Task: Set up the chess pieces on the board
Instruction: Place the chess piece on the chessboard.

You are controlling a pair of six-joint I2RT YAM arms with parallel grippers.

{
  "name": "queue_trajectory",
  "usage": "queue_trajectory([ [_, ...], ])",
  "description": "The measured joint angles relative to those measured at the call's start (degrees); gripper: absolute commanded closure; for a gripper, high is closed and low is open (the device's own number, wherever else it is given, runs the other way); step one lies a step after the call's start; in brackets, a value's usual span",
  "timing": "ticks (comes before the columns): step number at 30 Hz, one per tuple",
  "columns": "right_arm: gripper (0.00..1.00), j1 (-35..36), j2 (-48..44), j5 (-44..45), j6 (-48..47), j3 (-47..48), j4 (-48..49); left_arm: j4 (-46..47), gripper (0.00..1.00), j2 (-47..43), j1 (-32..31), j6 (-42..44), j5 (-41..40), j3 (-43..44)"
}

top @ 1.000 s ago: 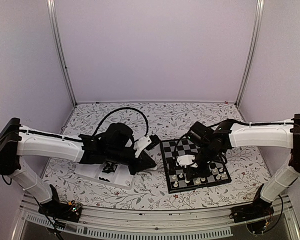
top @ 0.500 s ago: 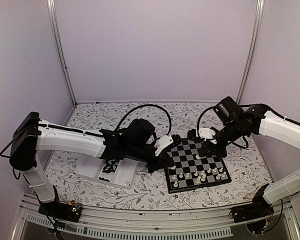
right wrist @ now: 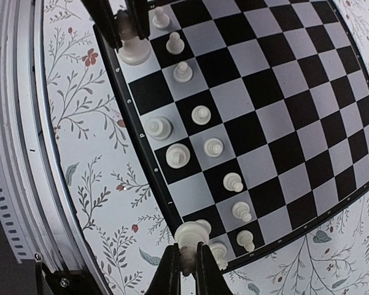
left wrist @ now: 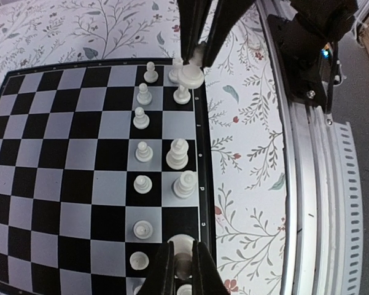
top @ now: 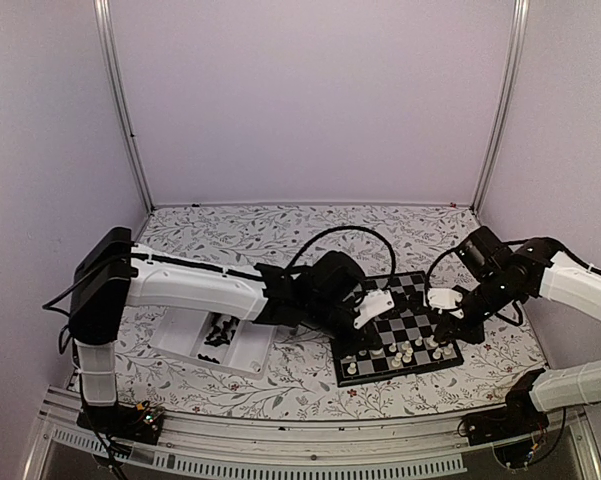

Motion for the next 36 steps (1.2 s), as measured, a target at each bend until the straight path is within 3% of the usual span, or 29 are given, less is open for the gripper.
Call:
queue_trajectory([
  [6, 0.97, -0.15, -0.22, 1.92, 0.09, -3.78, 0.46, -4.94, 0.97, 5.64, -0.72, 0.24, -1.25, 6.34],
  [36, 0.93, -0.5, 6.97, 0.07, -0.66, -6.84, 5.05, -12.04, 0.97, 8.61, -0.81, -1.07, -2.34, 8.44],
])
